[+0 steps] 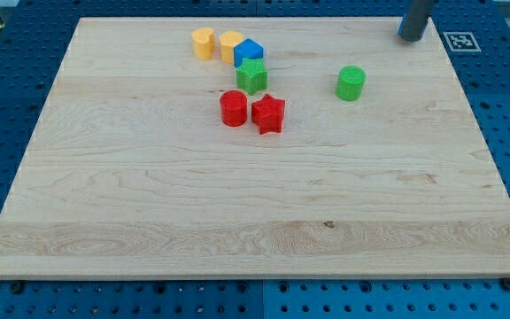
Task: Slide the blue cube into the blue triangle
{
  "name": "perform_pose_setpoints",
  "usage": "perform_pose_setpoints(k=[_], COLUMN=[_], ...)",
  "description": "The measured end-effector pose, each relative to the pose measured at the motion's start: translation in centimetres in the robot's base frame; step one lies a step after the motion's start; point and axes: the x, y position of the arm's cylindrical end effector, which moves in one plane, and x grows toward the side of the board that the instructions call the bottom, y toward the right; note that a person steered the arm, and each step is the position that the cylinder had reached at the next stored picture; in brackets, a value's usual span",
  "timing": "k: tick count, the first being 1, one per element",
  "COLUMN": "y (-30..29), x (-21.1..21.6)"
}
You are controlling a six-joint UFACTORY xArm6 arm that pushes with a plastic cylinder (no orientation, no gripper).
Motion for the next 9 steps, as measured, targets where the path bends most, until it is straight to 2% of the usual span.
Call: perform_pose_setpoints(k=[2, 3, 6, 9], y=[-11.8, -16.1, -28.1, -29.5], x=[0.2, 2.3, 14.2, 9.8])
